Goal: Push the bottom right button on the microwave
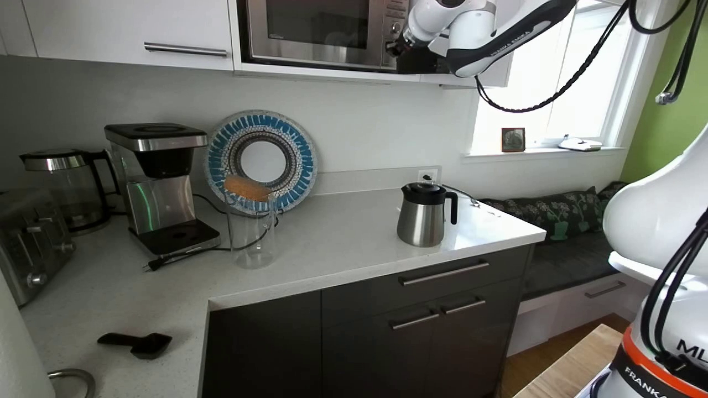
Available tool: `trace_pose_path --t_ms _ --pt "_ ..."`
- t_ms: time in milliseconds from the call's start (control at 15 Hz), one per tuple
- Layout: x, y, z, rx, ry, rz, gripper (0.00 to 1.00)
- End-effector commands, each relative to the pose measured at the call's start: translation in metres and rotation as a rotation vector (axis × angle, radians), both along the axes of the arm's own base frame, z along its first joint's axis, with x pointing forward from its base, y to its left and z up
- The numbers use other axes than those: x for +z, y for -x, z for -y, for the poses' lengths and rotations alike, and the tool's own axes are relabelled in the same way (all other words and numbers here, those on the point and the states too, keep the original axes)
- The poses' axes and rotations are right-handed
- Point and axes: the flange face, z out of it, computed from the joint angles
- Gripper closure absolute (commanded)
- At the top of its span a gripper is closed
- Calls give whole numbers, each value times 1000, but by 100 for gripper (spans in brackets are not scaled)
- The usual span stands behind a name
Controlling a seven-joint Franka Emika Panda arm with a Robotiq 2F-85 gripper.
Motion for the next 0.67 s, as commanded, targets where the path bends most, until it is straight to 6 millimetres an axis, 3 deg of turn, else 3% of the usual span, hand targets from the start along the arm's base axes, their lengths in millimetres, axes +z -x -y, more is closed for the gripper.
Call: trace_pose_path --t_ms 0,600 --pt "-3 -13 0 -6 3 26 100" --pt "-9 -27 2 12 12 63 100"
